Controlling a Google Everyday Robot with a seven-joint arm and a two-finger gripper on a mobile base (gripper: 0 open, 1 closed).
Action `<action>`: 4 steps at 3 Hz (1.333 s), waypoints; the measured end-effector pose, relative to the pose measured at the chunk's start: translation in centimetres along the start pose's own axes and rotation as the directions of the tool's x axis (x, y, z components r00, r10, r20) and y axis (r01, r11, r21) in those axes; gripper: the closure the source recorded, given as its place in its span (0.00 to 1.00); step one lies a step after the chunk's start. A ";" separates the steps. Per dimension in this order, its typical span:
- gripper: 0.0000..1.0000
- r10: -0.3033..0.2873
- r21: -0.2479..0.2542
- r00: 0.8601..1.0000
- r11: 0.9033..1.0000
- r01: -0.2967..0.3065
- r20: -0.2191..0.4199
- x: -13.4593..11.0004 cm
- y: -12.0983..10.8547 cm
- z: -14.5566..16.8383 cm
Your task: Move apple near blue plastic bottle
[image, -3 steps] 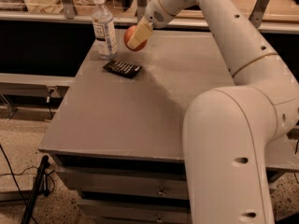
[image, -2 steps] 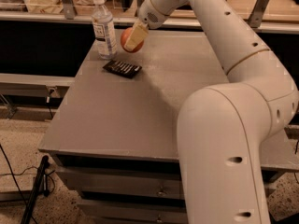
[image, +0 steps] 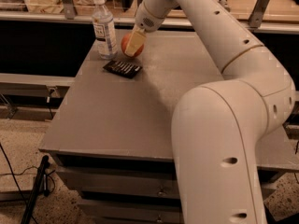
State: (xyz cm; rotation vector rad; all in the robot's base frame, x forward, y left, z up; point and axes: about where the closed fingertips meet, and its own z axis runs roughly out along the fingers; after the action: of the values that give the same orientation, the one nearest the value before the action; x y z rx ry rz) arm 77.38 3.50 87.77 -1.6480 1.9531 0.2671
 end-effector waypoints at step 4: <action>0.15 -0.008 -0.014 0.999 1.000 0.007 -0.035 0.5 0.4 1.8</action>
Offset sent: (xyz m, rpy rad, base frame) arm 0.0002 -0.0005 -0.0072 -0.0299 0.0025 -0.0016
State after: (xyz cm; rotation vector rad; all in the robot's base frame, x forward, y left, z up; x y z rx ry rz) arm 77.50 4.08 85.93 -1.6792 1.9752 0.2506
